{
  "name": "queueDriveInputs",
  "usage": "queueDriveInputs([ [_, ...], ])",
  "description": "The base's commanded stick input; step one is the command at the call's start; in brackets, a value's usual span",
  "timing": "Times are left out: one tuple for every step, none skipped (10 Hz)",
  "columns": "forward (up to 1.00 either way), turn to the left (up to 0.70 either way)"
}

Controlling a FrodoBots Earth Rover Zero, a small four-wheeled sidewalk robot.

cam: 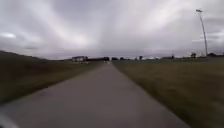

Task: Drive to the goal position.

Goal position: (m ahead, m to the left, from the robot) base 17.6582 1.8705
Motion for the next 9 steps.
queueDriveInputs([
  [0.70, 0.00],
  [0.70, 0.00],
  [0.70, 0.00],
  [0.70, 0.00],
  [0.70, 0.00],
  [0.70, 0.00],
  [0.70, 0.00],
  [0.70, 0.00],
  [0.70, 0.00],
])
